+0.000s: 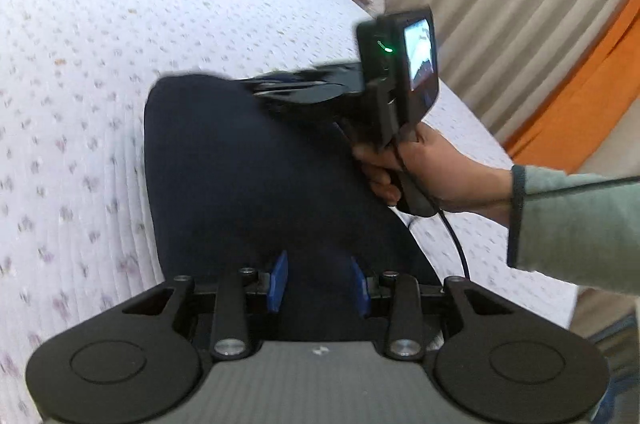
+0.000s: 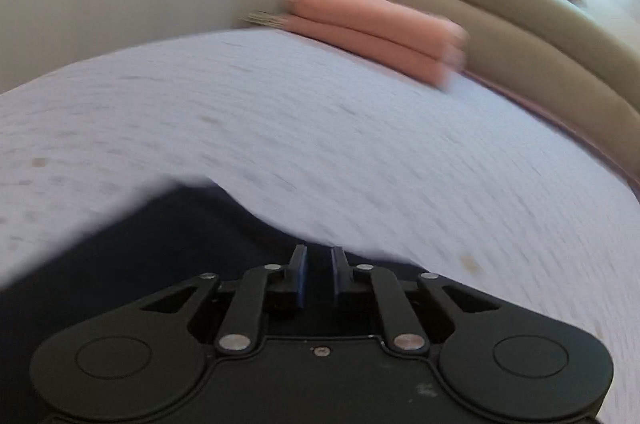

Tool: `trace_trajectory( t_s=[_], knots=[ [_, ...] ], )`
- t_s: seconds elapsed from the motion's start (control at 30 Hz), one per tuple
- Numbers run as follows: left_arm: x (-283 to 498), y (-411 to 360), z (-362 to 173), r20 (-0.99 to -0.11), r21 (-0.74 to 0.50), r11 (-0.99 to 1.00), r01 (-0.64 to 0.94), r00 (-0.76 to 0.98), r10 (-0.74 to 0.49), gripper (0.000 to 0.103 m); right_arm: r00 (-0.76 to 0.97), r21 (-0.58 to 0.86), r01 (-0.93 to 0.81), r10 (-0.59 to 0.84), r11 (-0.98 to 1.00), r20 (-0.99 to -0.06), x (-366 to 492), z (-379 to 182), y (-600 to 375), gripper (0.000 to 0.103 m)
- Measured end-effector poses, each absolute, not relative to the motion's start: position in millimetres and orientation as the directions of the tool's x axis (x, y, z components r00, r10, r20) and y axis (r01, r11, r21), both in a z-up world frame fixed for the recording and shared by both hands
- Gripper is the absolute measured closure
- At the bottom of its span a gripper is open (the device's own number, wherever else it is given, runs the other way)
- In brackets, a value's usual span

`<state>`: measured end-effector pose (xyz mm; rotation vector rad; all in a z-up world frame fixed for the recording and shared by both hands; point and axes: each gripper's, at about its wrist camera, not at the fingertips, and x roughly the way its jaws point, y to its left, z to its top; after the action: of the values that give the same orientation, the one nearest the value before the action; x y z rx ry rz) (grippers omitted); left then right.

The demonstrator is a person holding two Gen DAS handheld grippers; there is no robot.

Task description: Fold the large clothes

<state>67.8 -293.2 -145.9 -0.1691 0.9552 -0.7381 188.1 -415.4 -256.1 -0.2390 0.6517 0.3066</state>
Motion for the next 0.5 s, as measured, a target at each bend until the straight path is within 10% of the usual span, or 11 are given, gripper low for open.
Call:
trace_trajectory(
  t_s=[0.5],
  knots=[
    [33.8,-270.7,-160.8,-0.681,-0.523,0.728,0.443,0.297,-0.670,0.066,0.606,0.100,-0.244,0.232,0.965,-0.761,20.0,-256.6,-457.7,0.083]
  ],
)
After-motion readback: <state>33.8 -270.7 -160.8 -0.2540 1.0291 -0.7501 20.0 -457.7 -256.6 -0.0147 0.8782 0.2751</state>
